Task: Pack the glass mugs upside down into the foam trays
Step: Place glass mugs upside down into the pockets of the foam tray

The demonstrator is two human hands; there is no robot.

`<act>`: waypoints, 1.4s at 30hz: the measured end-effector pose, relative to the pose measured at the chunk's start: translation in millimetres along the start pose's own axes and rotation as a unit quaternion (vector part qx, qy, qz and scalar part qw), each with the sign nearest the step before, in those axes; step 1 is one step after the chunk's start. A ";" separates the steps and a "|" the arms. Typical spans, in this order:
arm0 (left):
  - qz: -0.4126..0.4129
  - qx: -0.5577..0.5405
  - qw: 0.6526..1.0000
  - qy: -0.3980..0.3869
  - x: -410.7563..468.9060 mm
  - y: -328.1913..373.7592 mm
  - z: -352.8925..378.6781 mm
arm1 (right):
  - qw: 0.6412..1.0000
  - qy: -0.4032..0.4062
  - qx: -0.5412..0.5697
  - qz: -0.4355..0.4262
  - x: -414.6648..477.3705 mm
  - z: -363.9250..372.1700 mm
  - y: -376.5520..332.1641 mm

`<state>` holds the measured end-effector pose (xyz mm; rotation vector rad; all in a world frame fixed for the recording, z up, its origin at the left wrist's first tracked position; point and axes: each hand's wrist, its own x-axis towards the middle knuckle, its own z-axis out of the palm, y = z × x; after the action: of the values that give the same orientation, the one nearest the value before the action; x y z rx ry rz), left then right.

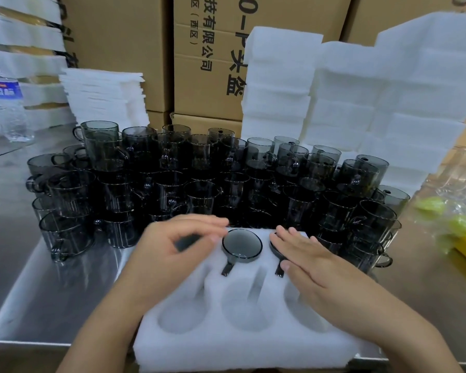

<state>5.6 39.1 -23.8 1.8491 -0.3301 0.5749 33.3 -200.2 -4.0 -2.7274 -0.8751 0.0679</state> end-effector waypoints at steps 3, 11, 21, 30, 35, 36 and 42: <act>0.014 -0.055 0.995 0.077 -9.0 -6.0 -10.7 | 1.000 -0.002 0.000 -0.010 1.1 1.4 2.3; -0.056 -0.023 0.991 0.123 -16.1 -16.2 -12.7 | 0.995 0.102 0.000 0.008 18.9 -34.2 -21.0; -0.099 -0.066 0.984 0.134 -18.5 -13.1 -10.6 | 0.989 0.123 0.008 -0.076 90.4 -23.9 -70.3; -0.100 -0.060 0.986 0.123 -16.5 -14.7 -11.2 | 0.974 0.177 0.108 -0.087 90.8 0.6 -55.9; -0.108 -0.068 0.984 0.121 -16.8 -17.1 -11.0 | 0.941 0.283 0.113 -0.145 75.8 -13.2 -57.6; -0.111 -0.069 0.984 0.122 -16.9 -17.3 -11.2 | 0.933 0.304 0.100 -0.162 72.4 -14.3 -56.6; -0.120 -0.058 0.982 0.130 -17.6 -18.1 -11.3 | 0.948 0.262 0.089 -0.155 62.2 -1.6 -50.7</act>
<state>-2.9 55.0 -44.8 1.6474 0.0345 0.6073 55.6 -125.3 13.8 -2.2355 -1.0483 -0.5827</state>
